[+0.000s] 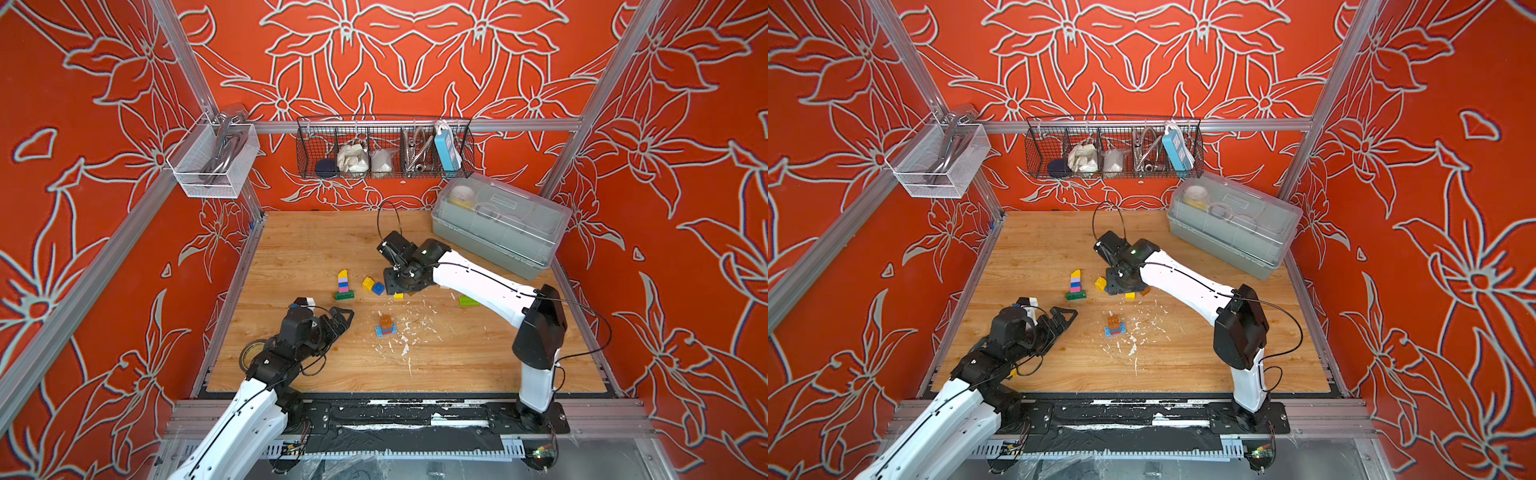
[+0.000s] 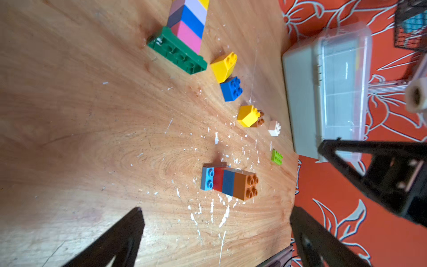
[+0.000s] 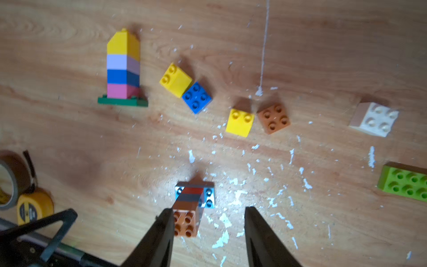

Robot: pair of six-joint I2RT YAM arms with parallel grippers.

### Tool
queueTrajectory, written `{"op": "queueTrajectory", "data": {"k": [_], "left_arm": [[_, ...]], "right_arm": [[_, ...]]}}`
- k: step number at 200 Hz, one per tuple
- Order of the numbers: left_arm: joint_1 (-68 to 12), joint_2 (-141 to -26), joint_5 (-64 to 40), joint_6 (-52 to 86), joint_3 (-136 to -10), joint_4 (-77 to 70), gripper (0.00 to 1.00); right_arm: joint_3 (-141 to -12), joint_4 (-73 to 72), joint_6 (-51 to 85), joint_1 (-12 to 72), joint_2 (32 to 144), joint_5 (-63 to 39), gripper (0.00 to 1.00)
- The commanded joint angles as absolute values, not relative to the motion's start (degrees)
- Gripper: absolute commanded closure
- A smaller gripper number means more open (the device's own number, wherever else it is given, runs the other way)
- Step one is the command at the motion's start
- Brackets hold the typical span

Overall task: Assemble the number 1 with lego
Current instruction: Move the lego brick at the center of the board.

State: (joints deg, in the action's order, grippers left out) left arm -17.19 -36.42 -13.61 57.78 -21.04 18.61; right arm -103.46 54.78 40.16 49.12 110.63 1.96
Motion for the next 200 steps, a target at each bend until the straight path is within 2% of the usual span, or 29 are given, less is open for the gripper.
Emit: {"op": "queueTrajectory", "data": {"k": [1,23,44,65,86,113,129,154,200], "left_arm": [[-16.79,-41.66,-15.09,55.97,-24.79,18.17,0.07],[-16.79,-47.77,-15.24,52.87,-31.2,22.14,0.13],[-16.79,-55.42,-14.53,49.28,-37.4,27.51,0.18],[-16.87,-59.76,-15.94,49.8,-36.41,24.72,0.23],[-17.71,-57.88,-14.68,50.05,-35.16,23.5,0.13],[-18.63,-53.85,-12.83,51.1,-32.49,20.74,0.04],[-18.63,-53.81,-11.98,51.15,-32.41,20.48,0.02],[-18.63,-55.42,-11.69,51.23,-33.18,21.26,0.01],[-18.72,-56.25,-11.07,51.06,-34.08,22.15,0.01]], "right_arm": [[-108.28,54.18,34.36,46.02,115.69,0.67,0.5],[-111.64,54.09,30.83,44.2,119.05,0.13,0.52],[-106.74,46.17,29.36,43.05,118.05,-1.99,0.52],[-107.78,44.36,30.28,40.15,120.29,-7.98,0.57],[-111.88,47.03,29.37,38.25,124.42,-11.88,0.61],[-111.01,44.85,29.98,38.14,126.72,-14.32,0.67],[-111.35,44.97,29.98,38.08,128.0,-14.41,0.73],[-110.55,45.29,29.89,37.8,128.25,-14.45,0.77],[-105.27,42.63,31.14,37.79,126.46,-16.7,0.77]]}}
